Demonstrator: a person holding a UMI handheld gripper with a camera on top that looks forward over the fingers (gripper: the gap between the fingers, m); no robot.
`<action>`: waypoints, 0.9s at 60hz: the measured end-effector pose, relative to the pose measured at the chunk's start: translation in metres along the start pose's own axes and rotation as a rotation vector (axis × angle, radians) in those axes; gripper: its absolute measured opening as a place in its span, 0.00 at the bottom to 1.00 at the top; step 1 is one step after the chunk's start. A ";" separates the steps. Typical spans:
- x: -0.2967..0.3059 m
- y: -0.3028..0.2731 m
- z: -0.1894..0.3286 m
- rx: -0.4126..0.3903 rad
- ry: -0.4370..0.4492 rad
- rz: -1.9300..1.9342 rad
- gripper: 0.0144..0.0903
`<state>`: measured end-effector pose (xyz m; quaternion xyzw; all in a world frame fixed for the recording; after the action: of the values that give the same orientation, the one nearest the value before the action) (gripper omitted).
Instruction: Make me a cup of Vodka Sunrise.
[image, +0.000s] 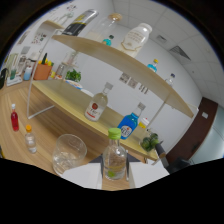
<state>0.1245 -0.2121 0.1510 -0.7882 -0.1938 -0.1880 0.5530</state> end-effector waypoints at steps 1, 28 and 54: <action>0.001 -0.001 0.000 0.003 0.002 -0.041 0.27; 0.011 -0.035 0.006 0.070 0.110 -1.148 0.28; 0.010 -0.051 0.009 0.078 0.113 -1.483 0.27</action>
<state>0.1072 -0.1868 0.1939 -0.4195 -0.6525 -0.5453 0.3177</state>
